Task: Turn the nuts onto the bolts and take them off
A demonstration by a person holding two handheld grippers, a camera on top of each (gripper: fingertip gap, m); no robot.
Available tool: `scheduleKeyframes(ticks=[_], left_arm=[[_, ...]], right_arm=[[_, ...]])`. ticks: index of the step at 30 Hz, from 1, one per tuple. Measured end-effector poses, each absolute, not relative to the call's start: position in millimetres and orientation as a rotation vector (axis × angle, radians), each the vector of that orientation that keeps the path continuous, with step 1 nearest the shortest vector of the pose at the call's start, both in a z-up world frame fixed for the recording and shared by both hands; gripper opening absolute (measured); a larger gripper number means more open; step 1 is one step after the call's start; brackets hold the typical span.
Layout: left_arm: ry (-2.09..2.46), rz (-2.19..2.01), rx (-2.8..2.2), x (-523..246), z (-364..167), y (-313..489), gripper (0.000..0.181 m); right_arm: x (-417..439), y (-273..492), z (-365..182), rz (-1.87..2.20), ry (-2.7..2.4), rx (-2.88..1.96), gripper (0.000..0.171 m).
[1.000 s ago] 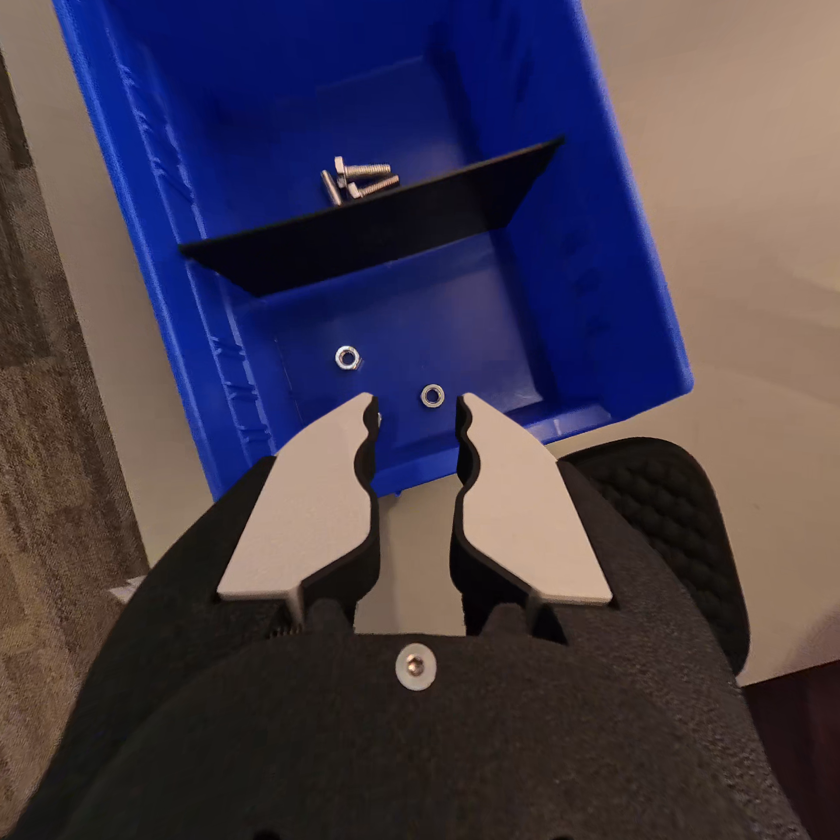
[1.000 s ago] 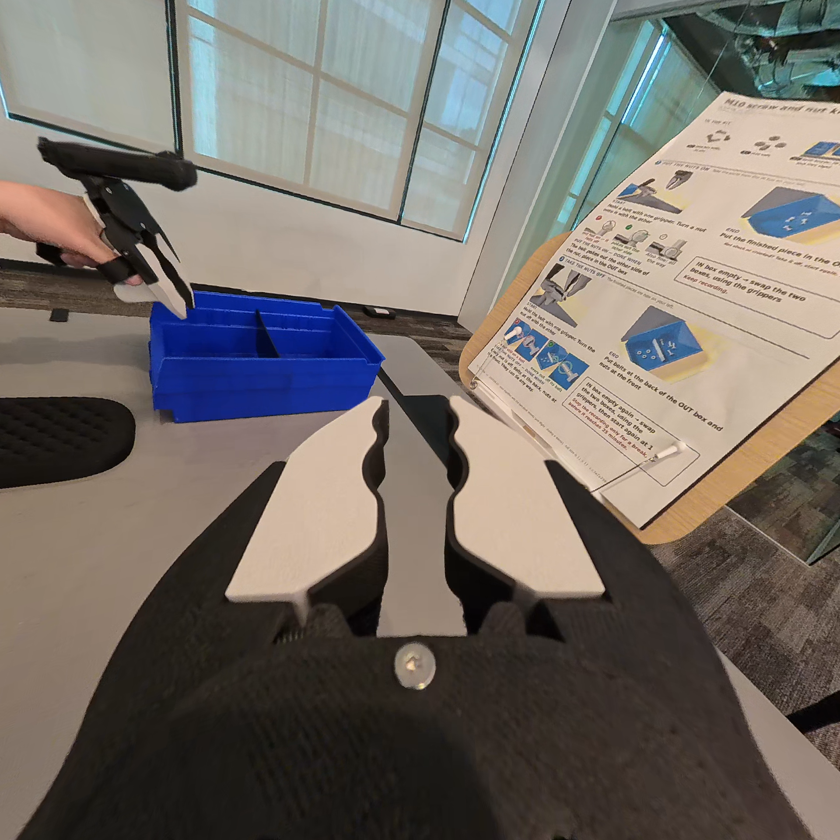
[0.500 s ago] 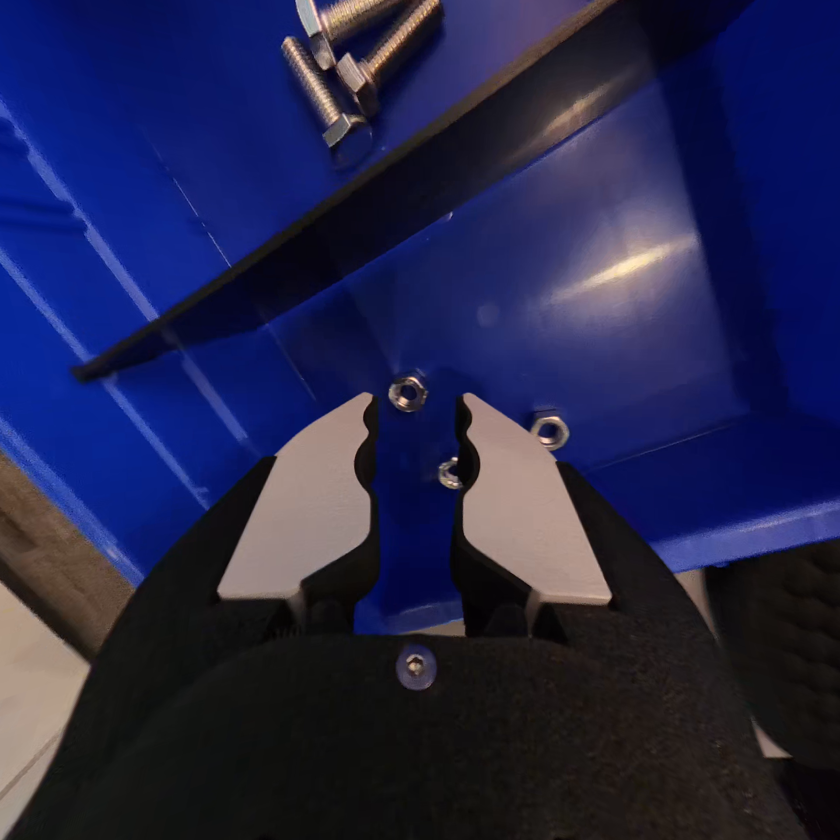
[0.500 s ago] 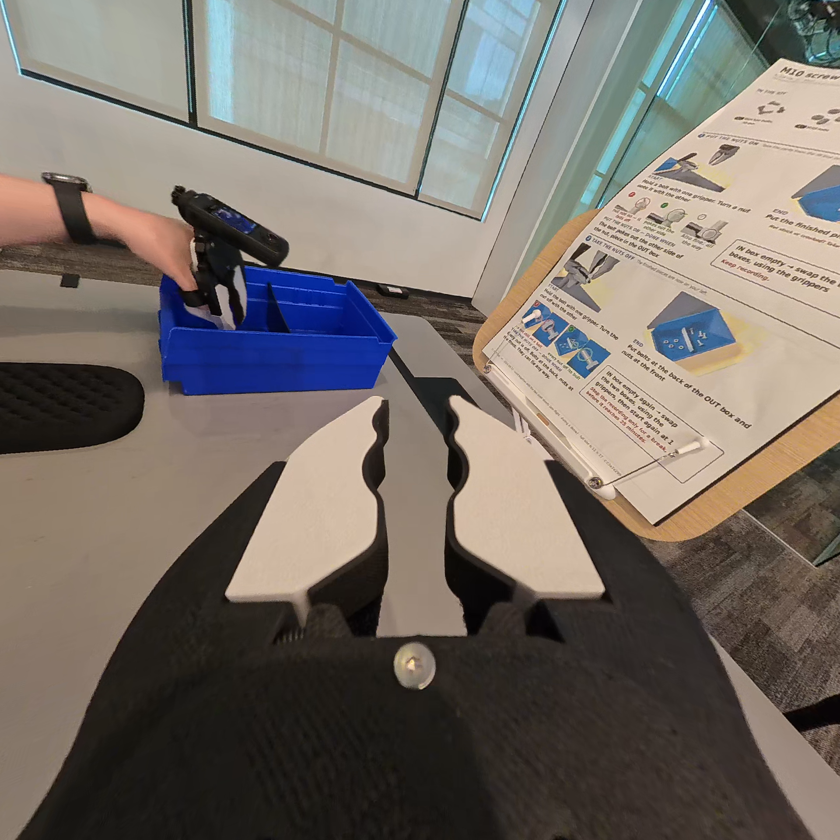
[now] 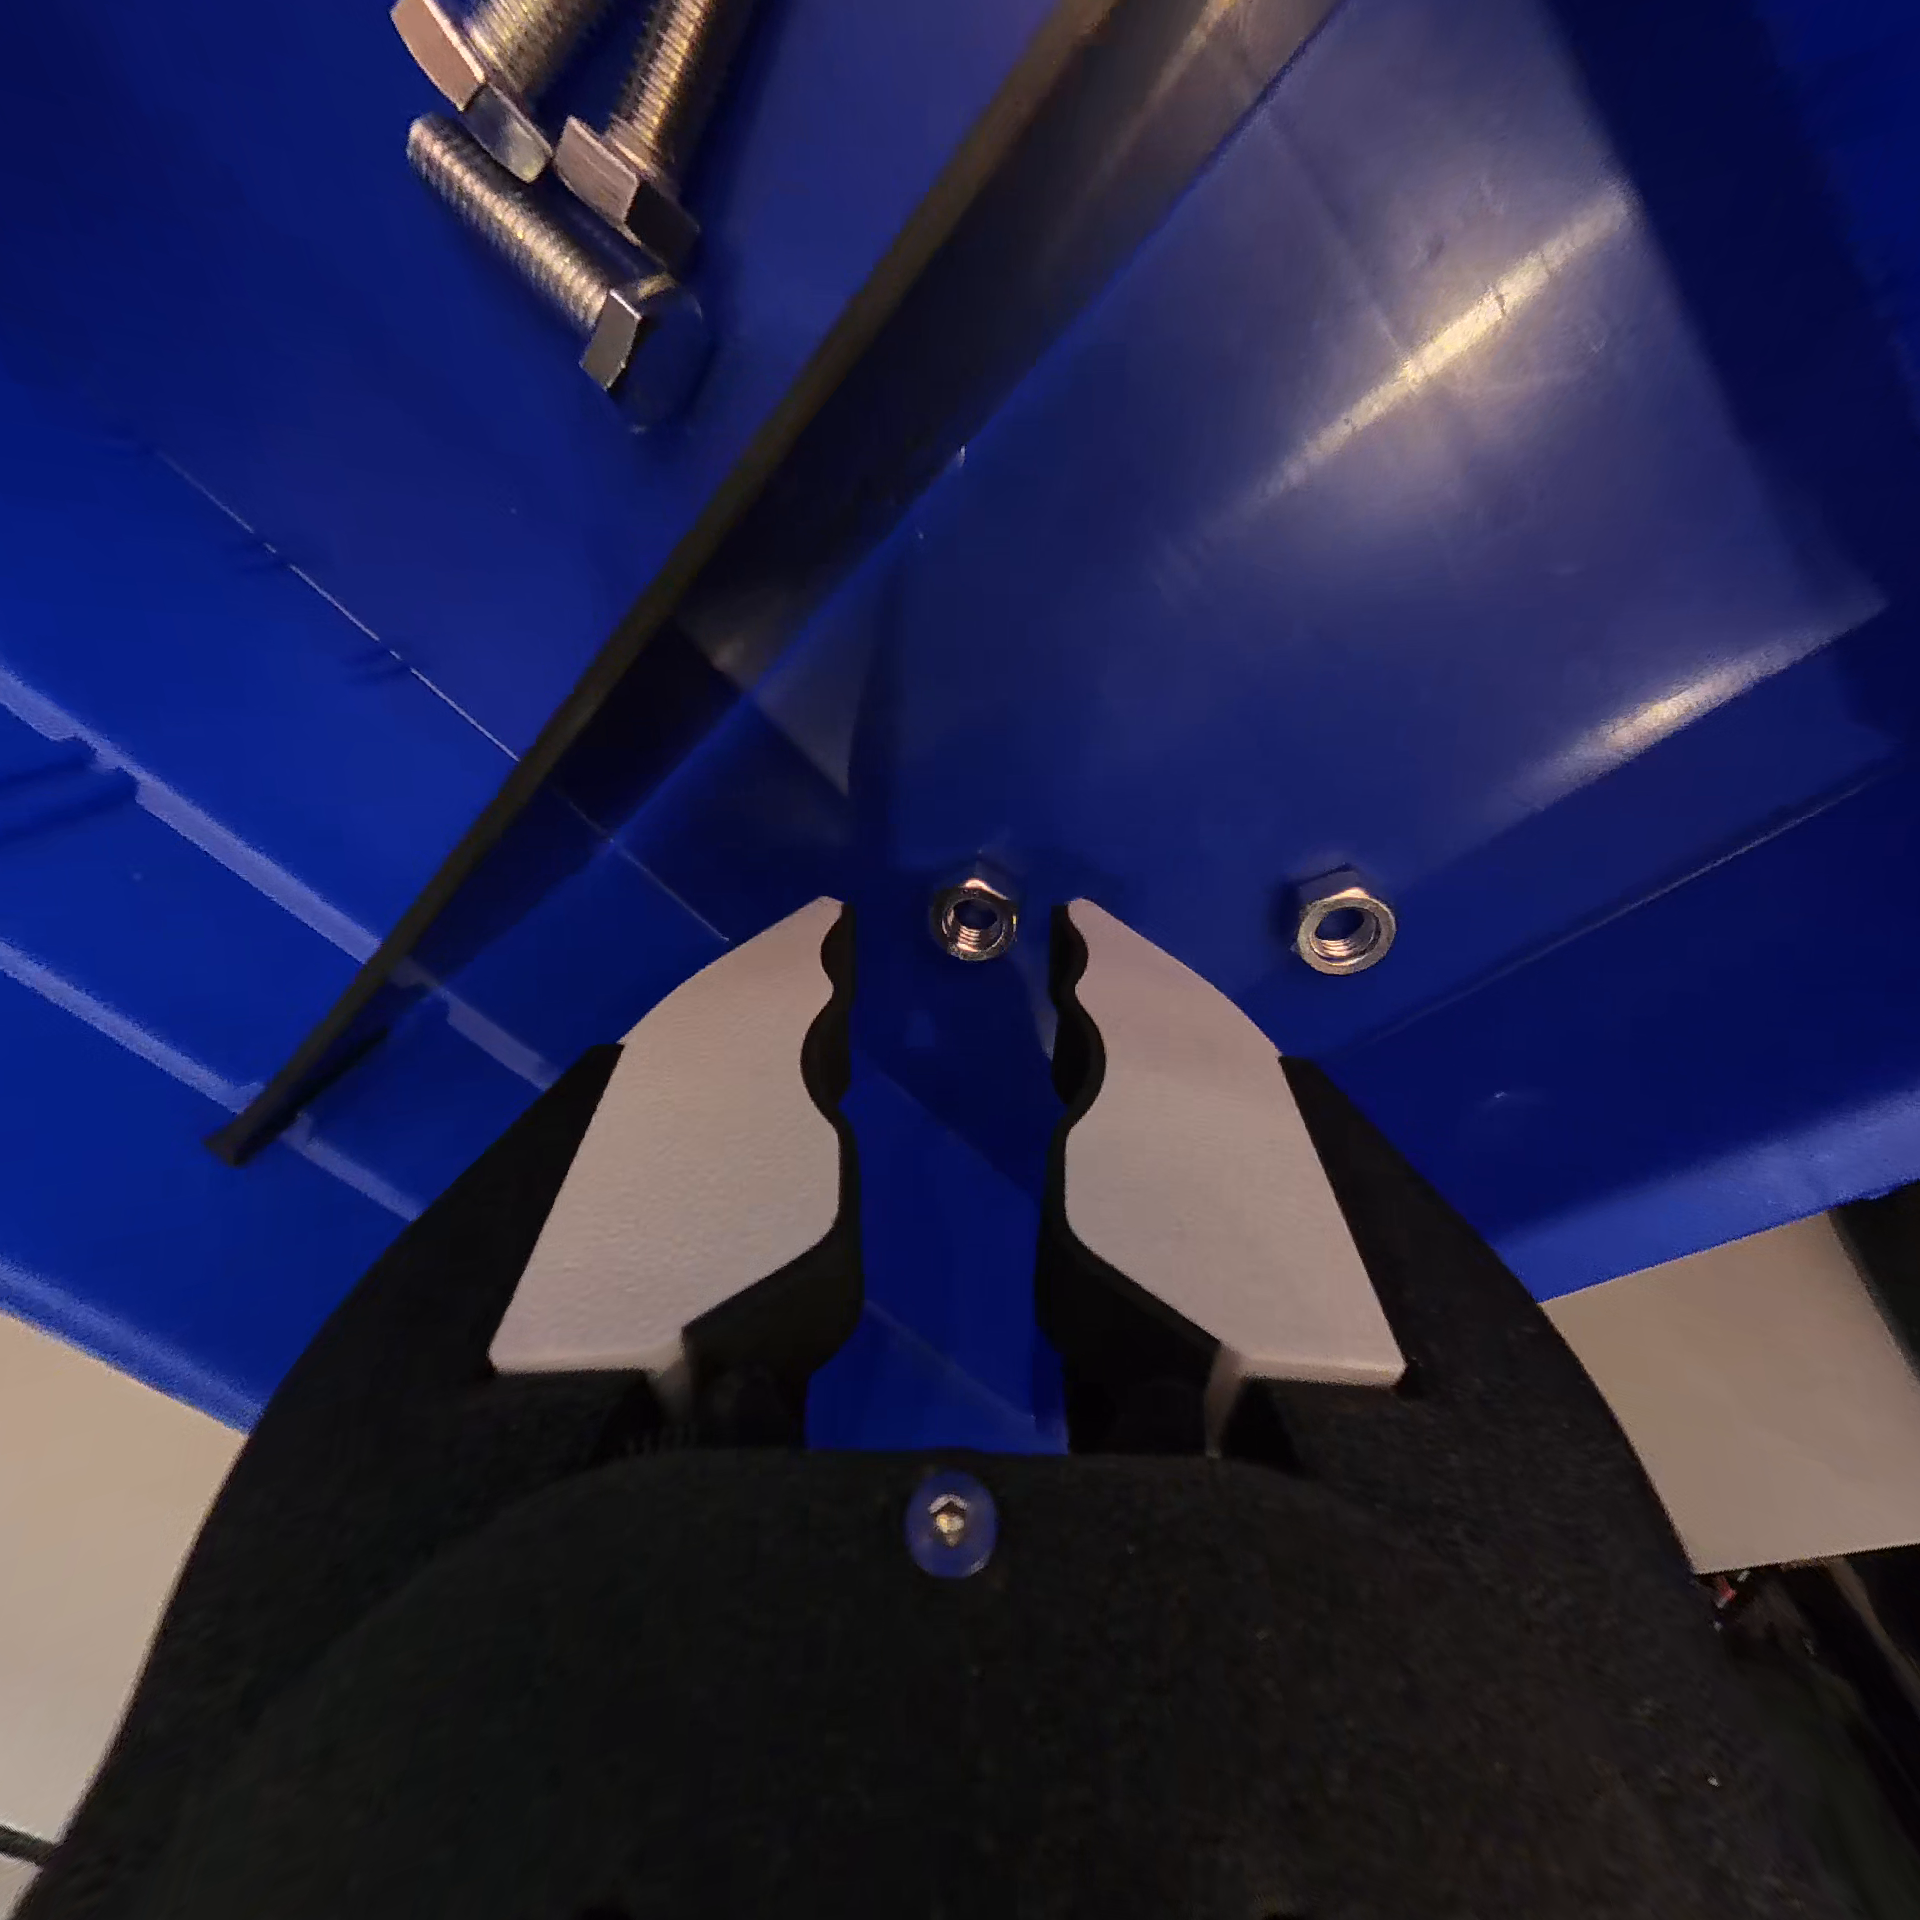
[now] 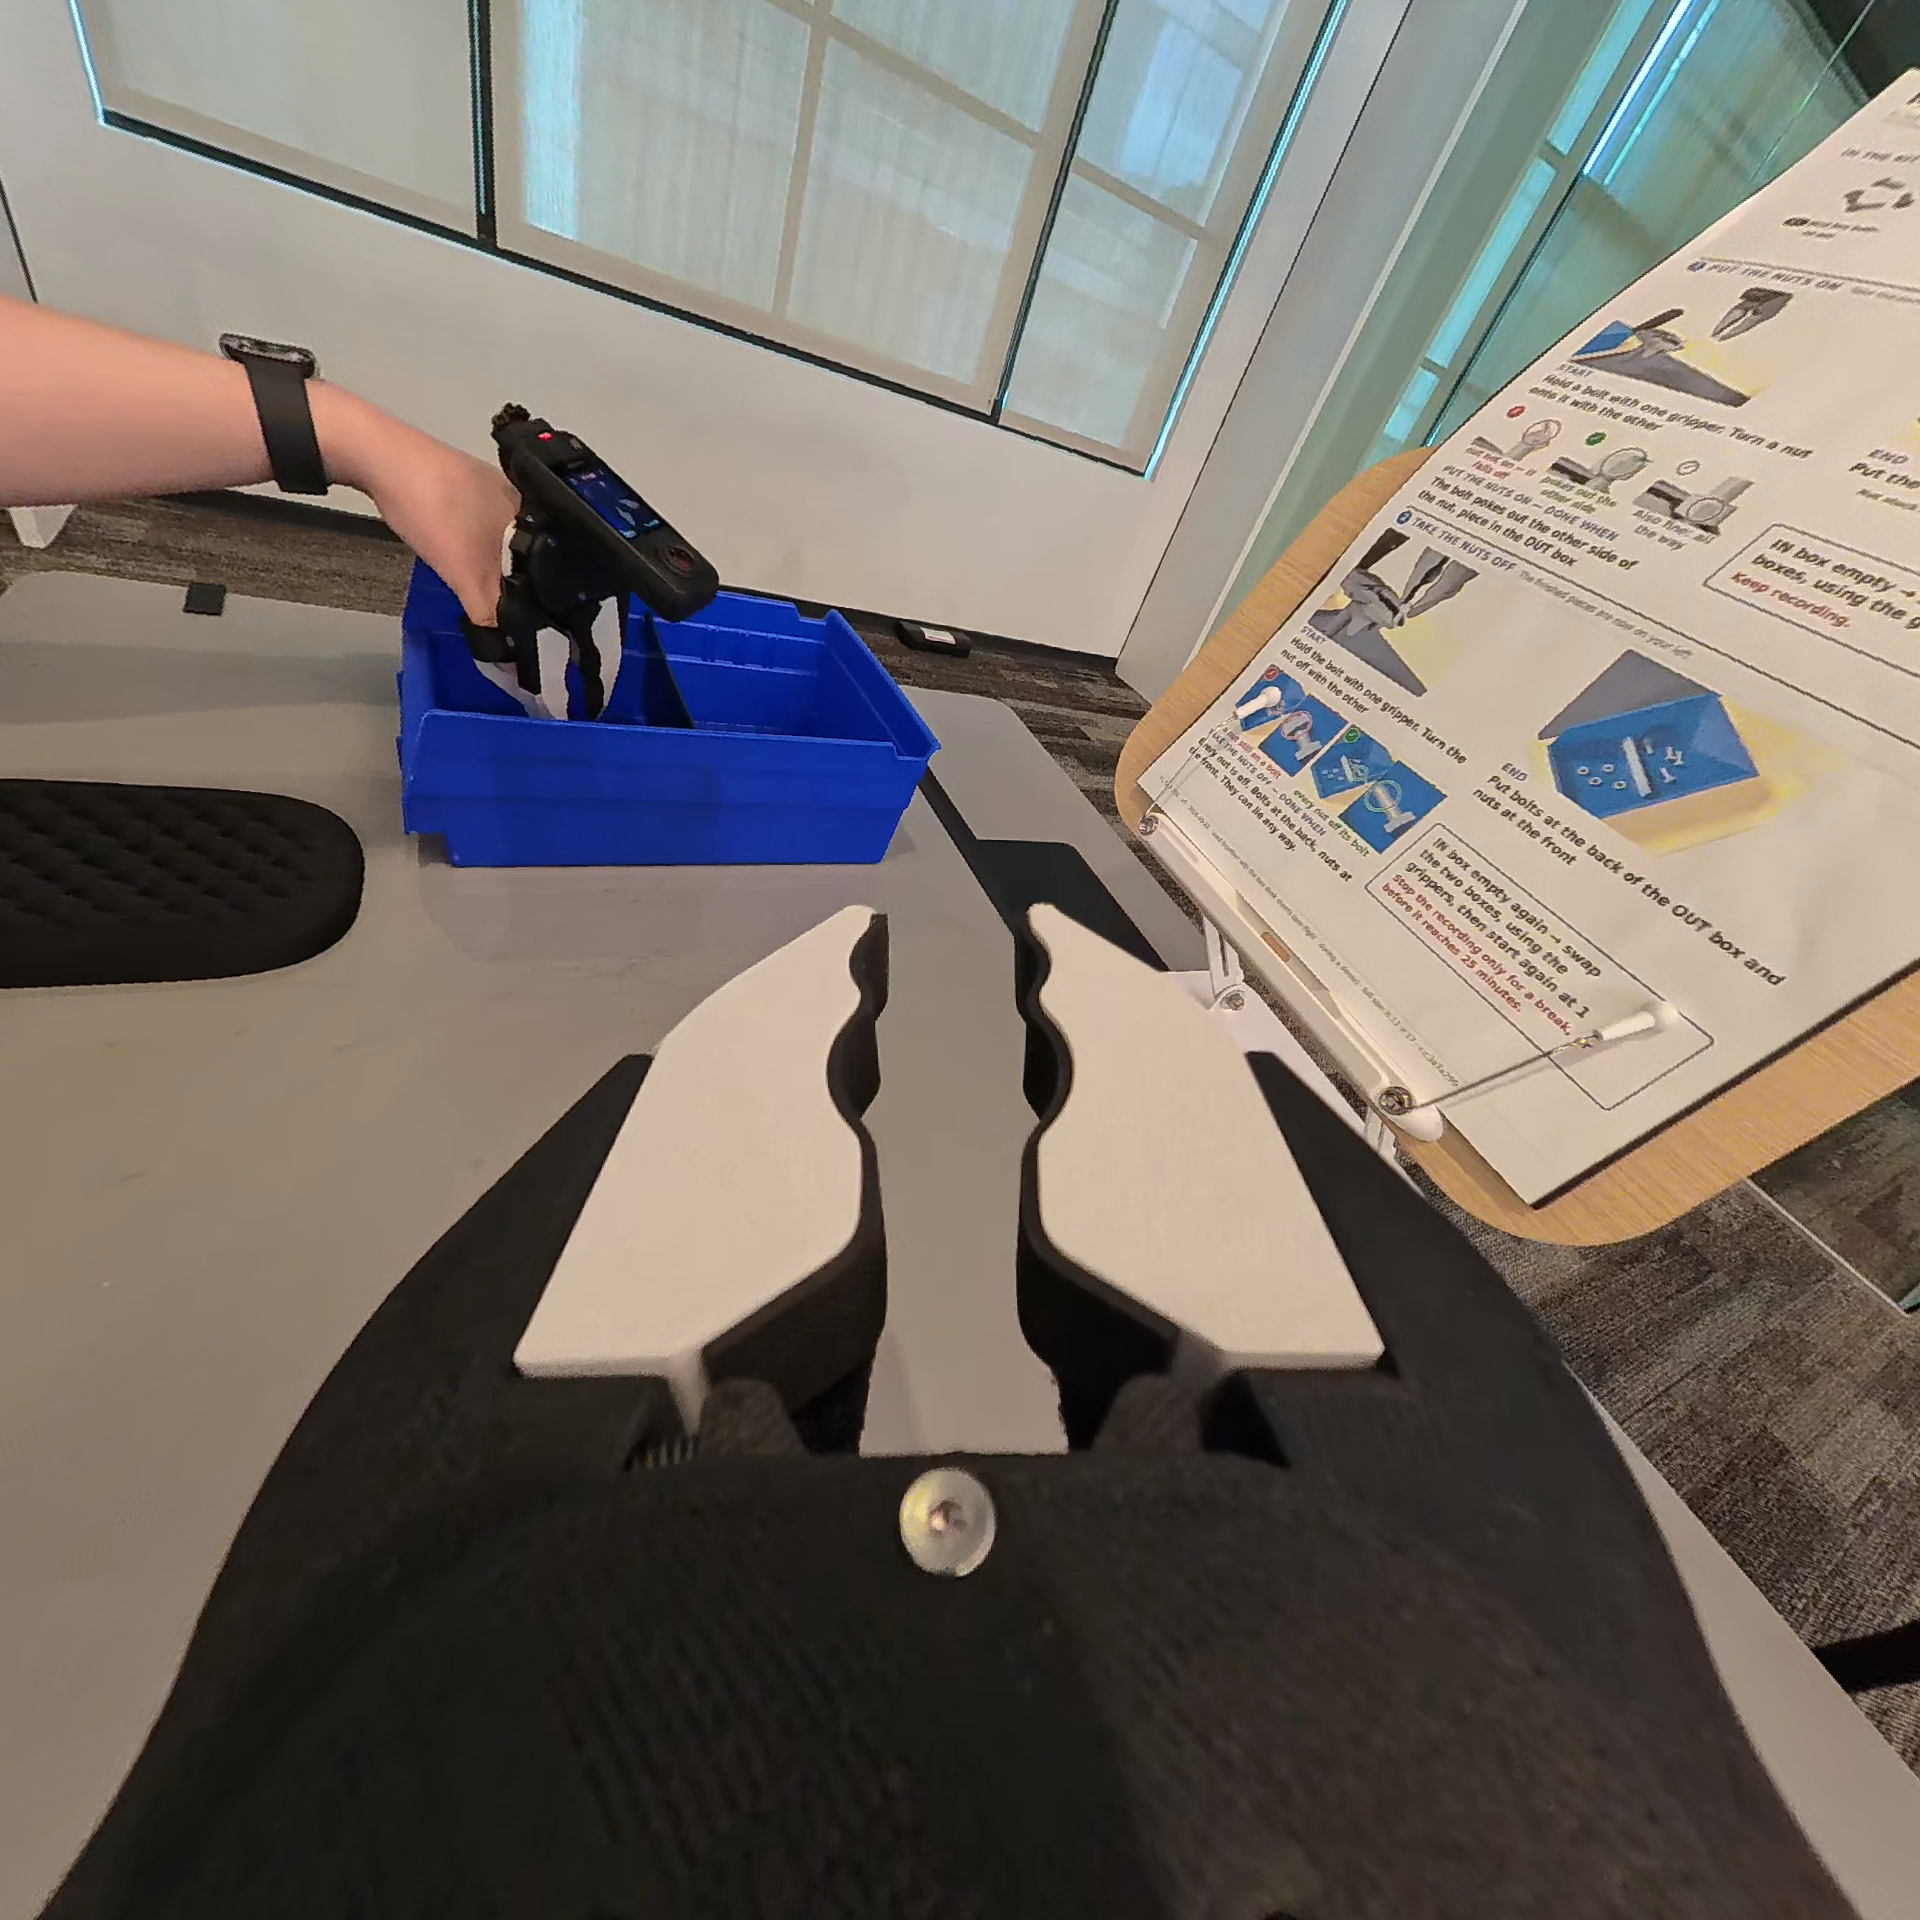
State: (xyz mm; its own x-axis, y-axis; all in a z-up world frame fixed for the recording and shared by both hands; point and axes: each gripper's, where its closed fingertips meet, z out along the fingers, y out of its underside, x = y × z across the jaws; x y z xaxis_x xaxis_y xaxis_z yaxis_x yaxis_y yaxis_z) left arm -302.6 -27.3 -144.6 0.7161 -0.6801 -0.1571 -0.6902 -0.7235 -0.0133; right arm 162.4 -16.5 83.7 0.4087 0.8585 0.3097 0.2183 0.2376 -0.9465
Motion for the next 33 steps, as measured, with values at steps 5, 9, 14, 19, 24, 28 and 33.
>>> scheduleKeyframes(ticks=[5, 9, 14, 19, 24, 28, 33], left_arm=[[1.174, 0.251, -2.875, -304.7, -149.2, -30.7, 0.036], [1.188, 0.276, -2.876, -304.9, -150.6, -30.7, 0.034], [1.136, 0.166, -2.942, -300.6, -152.8, -37.4, 0.019], [1.122, 0.140, -2.960, -299.9, -153.0, -40.0, 0.018], [1.108, 0.125, -2.860, -295.6, -123.3, -36.2, 0.018], [1.159, 0.060, -2.623, -251.6, -46.3, -30.7, 0.017], [1.483, -0.029, -2.257, -120.2, 15.8, -35.2, 0.017]], right_arm=[[159.2, -17.0, 79.9, 0.588, -1.122, -1.297, 0.024], [158.0, -17.8, 78.7, 0.577, -1.137, -1.296, 0.024], [157.6, -20.0, 80.0, 0.579, -1.142, -1.290, 0.024], [159.0, -22.5, 84.0, 0.583, -1.140, -1.276, 0.024], [163.4, -23.8, 89.9, 0.584, -1.126, -1.261, 0.024], [169.4, -23.8, 96.6, 0.579, -1.107, -1.247, 0.024], [181.7, -26.0, 106.7, 0.561, -1.089, -1.229, 0.024]])
